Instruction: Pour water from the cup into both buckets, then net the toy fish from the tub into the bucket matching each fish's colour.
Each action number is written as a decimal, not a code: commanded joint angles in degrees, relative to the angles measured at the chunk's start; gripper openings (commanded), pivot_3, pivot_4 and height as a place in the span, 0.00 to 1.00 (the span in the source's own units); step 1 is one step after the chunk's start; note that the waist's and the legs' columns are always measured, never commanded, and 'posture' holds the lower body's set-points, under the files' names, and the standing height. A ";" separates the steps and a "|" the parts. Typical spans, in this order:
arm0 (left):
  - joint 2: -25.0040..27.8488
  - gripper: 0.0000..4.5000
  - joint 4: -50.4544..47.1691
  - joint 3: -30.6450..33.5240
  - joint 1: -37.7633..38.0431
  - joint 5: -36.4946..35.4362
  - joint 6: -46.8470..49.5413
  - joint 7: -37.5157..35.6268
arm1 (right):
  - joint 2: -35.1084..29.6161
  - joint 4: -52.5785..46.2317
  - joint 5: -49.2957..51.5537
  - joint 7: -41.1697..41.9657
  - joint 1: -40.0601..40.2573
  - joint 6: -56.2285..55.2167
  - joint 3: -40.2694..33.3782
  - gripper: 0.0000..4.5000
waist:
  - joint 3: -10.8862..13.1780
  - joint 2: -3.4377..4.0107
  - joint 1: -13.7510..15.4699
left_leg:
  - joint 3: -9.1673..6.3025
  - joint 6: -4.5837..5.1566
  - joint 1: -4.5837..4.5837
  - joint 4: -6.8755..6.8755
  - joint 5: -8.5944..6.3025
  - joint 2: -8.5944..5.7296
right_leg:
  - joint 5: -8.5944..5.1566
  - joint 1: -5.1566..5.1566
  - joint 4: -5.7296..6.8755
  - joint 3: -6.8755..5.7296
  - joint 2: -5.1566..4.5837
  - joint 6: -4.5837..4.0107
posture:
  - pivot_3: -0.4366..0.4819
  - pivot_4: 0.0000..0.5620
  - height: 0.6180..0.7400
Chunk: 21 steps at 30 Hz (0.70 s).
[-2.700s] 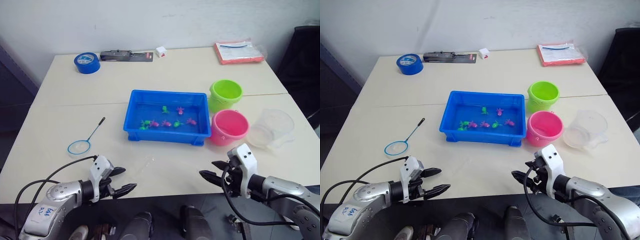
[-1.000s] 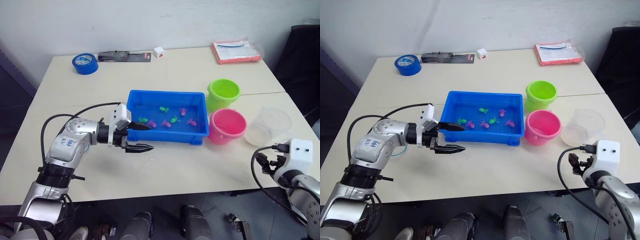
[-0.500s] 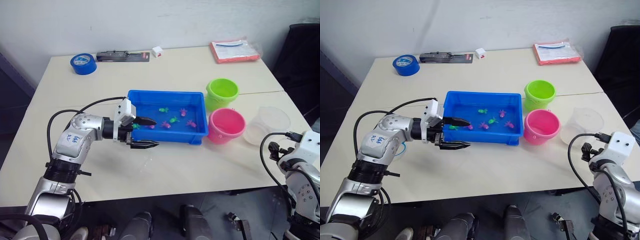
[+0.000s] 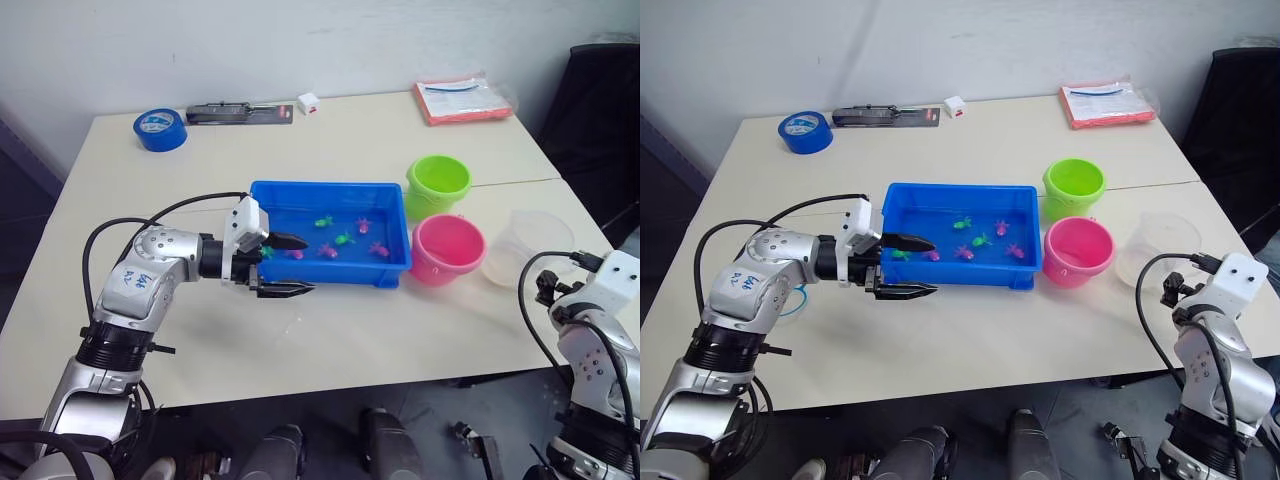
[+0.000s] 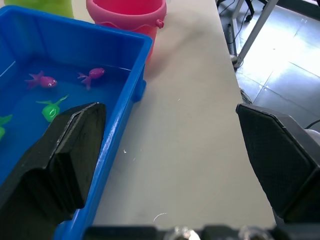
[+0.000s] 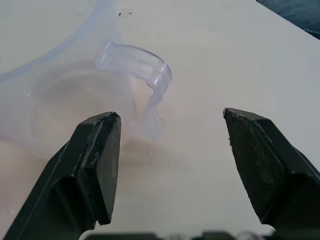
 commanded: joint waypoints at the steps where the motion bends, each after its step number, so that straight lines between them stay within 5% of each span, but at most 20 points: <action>1: 1.46 1.00 -2.69 2.04 0.38 -0.49 0.51 0.33 | 0.52 1.72 -0.80 -0.27 -1.80 -4.11 0.10 1.00 | 0.00 0.00 -0.06 | 0.00 0.00 0.00 0.00 0.00 0.00 | 0.00 0.00 0.00 0.00 0.01 0.00 | 0.48 0.27 1.00; 21: 3.35 1.00 -5.69 3.21 1.23 -0.35 2.24 1.41 | 1.79 16.19 -5.23 -2.18 -7.05 -25.80 2.49 1.00 | 0.00 0.03 -0.34 | 0.00 0.00 0.01 0.01 0.00 0.00 | 0.00 -0.02 0.33 0.00 0.02 0.00 | 0.48 0.27 1.00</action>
